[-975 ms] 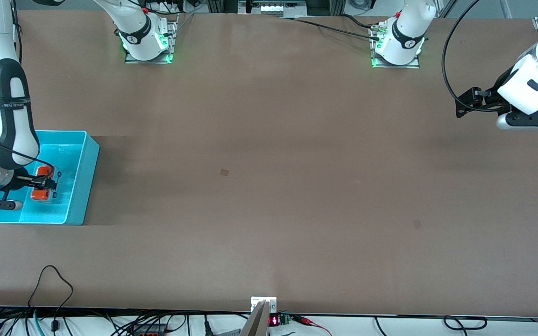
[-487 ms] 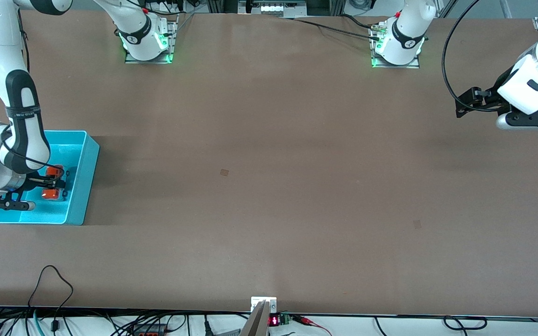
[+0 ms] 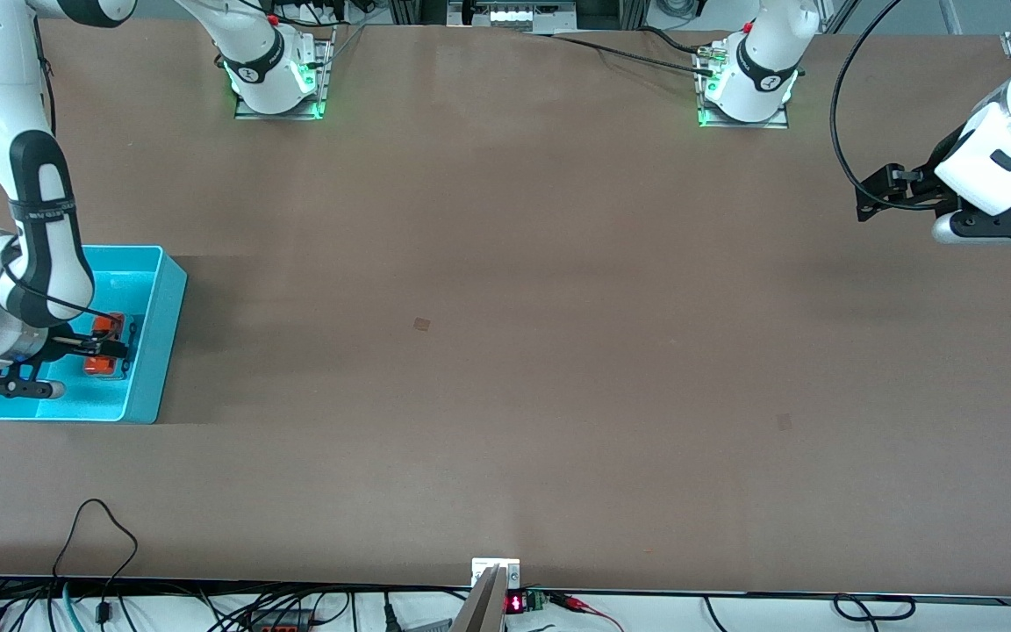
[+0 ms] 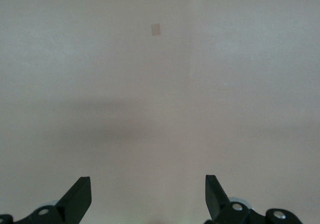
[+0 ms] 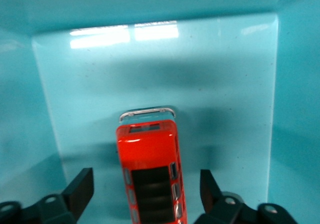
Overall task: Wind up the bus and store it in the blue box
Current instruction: 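Open the right gripper and withdraw it from the box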
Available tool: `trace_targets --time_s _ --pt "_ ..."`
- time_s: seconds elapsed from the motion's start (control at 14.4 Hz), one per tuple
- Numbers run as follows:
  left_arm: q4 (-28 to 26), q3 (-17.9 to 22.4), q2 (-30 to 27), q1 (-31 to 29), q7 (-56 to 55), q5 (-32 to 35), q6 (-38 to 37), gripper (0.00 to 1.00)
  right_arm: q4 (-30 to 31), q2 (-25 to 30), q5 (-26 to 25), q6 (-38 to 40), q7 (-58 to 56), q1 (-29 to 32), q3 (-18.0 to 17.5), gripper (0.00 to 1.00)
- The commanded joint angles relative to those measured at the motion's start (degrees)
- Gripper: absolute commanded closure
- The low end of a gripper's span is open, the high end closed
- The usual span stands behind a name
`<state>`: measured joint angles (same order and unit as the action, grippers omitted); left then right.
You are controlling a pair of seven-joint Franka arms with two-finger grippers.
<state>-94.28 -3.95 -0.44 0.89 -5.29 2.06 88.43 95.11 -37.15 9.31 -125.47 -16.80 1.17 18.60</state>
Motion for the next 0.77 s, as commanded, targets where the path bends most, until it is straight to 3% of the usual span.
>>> trace_targets --time_s 0.0,0.42,0.7 --pt "1.1 0.4 0.0 0.1 1.2 -1.0 -1.2 0.00 0.6 6.5 1.1 5.9 -0.2 -0.4 -0.5 0.00" --pt "1.1 0.3 0.7 0.5 1.2 -1.1 0.1 0.00 -2.3 19.6 0.3 19.9 5.0 -5.4 -0.2 0.00" --pt "1.2 0.3 1.3 1.2 1.2 -1.0 1.0 0.00 -14.4 20.8 -0.1 34.7 8.4 -7.5 -0.6 0.00"
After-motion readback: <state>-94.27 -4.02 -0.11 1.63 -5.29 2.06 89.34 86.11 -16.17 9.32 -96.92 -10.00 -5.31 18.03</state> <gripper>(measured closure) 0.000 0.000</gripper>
